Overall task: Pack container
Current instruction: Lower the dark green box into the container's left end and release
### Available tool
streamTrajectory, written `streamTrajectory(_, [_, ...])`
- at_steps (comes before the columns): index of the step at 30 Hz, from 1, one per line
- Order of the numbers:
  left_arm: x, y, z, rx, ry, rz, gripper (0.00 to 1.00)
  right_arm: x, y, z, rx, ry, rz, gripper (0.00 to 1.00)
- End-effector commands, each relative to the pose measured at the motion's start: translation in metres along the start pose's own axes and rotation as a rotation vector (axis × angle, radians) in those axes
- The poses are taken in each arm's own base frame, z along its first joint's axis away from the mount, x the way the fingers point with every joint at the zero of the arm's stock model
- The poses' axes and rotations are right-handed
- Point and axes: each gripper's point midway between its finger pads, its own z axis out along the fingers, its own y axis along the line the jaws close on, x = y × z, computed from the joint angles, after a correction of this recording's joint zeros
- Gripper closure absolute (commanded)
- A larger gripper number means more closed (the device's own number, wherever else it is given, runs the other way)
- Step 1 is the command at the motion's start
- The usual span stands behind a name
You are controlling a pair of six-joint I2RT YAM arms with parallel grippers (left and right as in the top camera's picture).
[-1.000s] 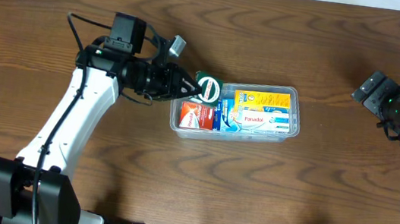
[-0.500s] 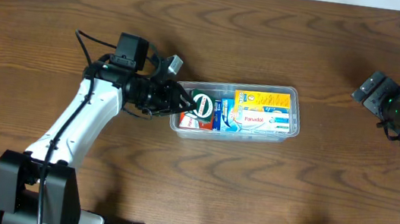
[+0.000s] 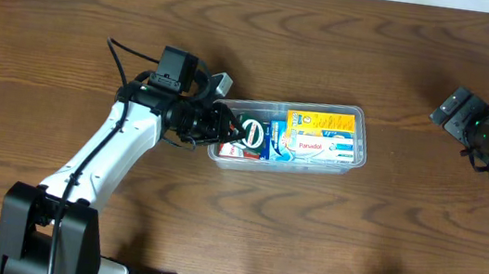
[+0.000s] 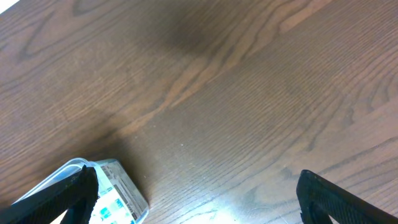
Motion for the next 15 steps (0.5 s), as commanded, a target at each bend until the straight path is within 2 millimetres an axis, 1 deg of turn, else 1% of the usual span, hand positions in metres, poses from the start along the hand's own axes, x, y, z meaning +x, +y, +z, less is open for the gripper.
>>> streamTrajectory(1, [-0.0018, -0.0006, -0.0022, -0.010, -0.015, 0.001, 0.74, -0.0019, -0.0018, -0.0006, 0.007, -0.005, 0.017, 0.01])
streamTrajectory(3, [-0.0018, -0.0006, -0.0022, -0.010, -0.015, 0.001, 0.74, -0.0019, -0.0018, -0.0006, 0.007, -0.005, 0.017, 0.01])
streamTrajectory(4, [-0.0018, -0.0006, -0.0022, -0.010, -0.015, 0.001, 0.70, -0.0019, -0.0018, -0.0006, 0.007, -0.005, 0.017, 0.01])
streamTrajectory(6, [-0.0019, -0.0005, -0.0022, -0.011, -0.015, 0.001, 0.58, -0.0019, -0.0018, -0.0006, 0.007, -0.005, 0.017, 0.01])
streamTrajectory(9, [-0.0028, -0.0009, -0.0022, -0.009, -0.018, 0.005, 0.49, -0.0019, -0.0018, -0.0006, 0.007, -0.005, 0.017, 0.01])
streamTrajectory(15, [-0.0042, -0.0013, -0.0022, -0.008, -0.023, 0.009, 0.49, -0.0019, -0.0018, -0.0006, 0.007, -0.005, 0.017, 0.01])
